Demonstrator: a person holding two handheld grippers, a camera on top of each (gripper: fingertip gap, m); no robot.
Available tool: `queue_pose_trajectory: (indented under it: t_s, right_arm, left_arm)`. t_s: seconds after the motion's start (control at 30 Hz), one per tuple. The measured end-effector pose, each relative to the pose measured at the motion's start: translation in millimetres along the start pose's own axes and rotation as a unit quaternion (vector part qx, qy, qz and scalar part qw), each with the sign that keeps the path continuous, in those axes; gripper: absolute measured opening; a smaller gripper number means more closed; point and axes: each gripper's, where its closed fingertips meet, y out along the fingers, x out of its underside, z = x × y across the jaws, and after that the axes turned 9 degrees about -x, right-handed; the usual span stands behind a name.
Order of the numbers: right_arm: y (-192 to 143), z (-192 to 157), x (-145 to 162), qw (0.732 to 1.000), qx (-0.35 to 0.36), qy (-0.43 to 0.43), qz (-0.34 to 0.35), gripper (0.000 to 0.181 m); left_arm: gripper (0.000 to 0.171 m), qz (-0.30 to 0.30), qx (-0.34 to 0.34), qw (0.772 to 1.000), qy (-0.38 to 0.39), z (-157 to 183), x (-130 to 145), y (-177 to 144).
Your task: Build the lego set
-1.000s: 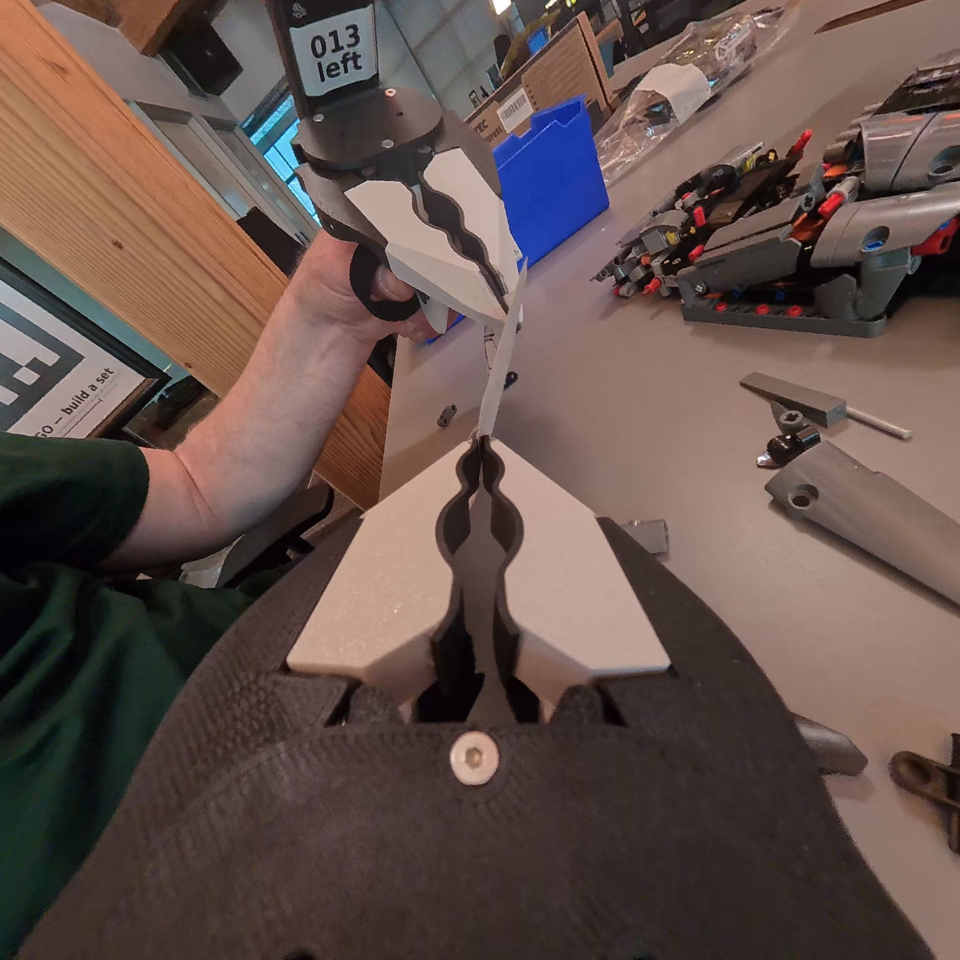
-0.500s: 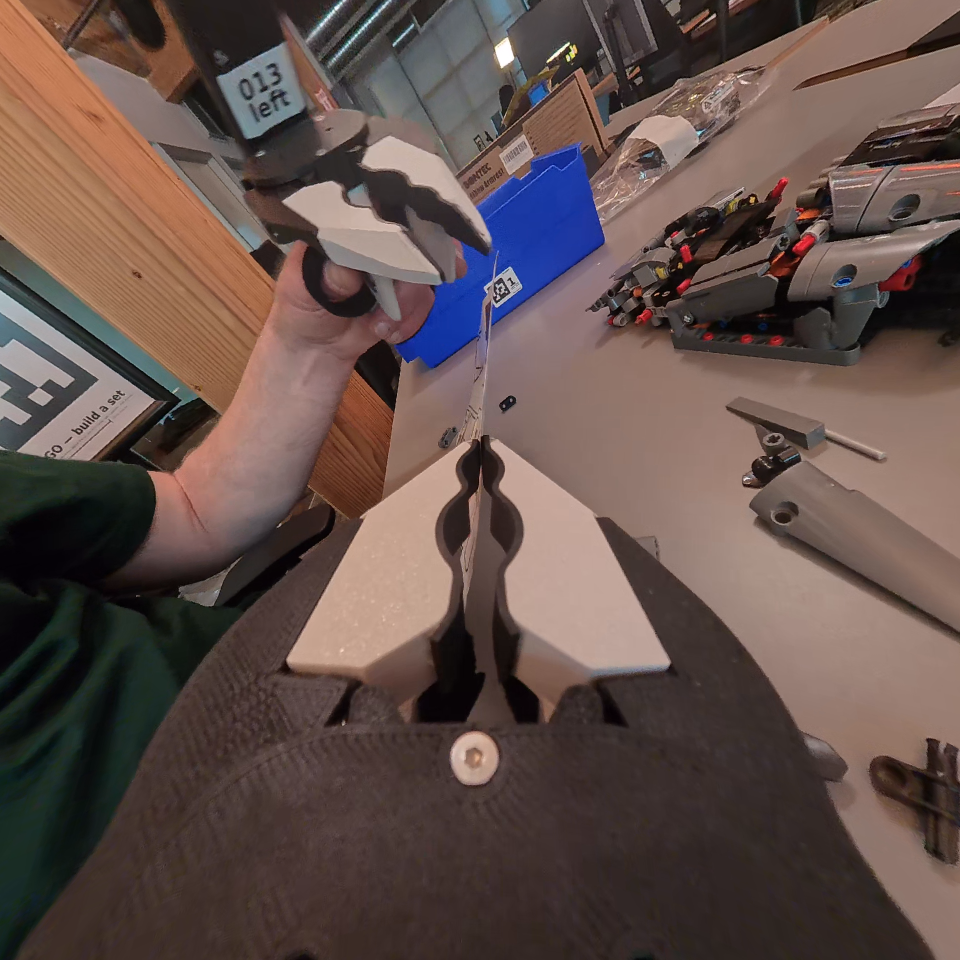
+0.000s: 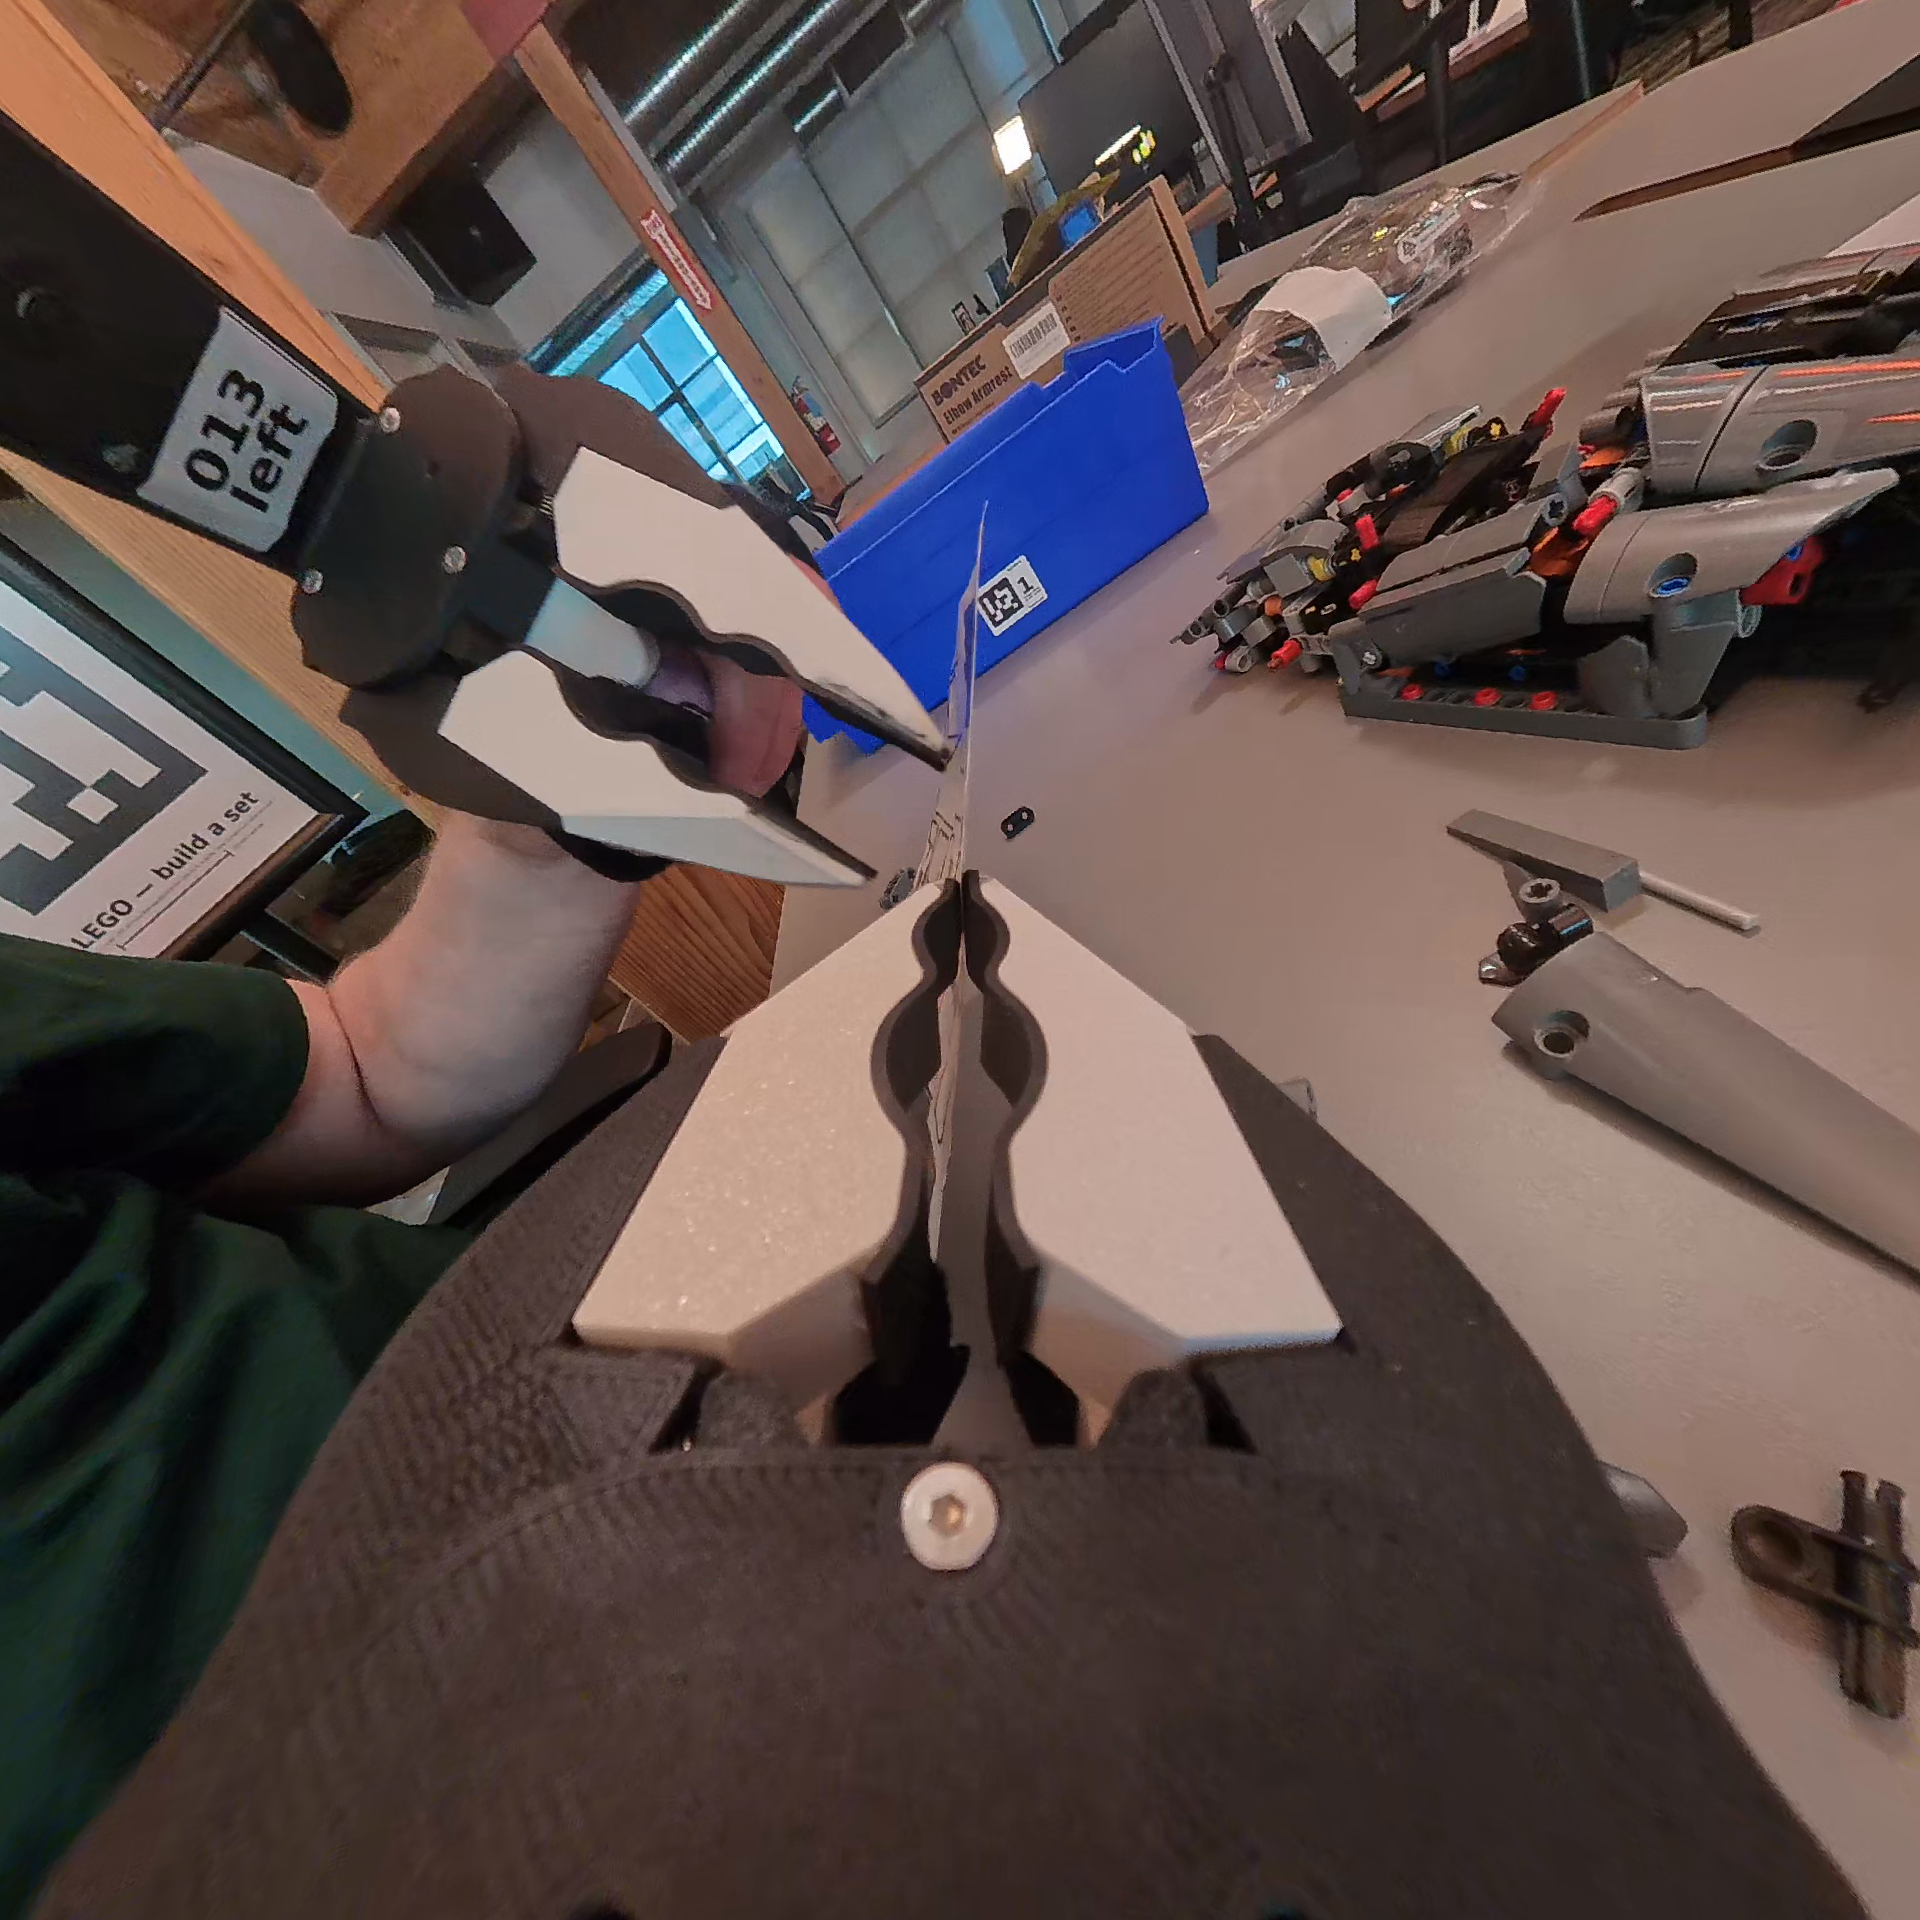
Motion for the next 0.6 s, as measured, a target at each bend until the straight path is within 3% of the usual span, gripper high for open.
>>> queue_pose_trajectory:
  t_s: [0.6]
  right_arm:
    - [-1.7,-4.6,-3.0,1.000,-0.008,-0.013,0.009,0.000]
  left_arm:
    - [0.022,0.000,0.002,1.000,-0.010,-6.0,3.9,9.2]
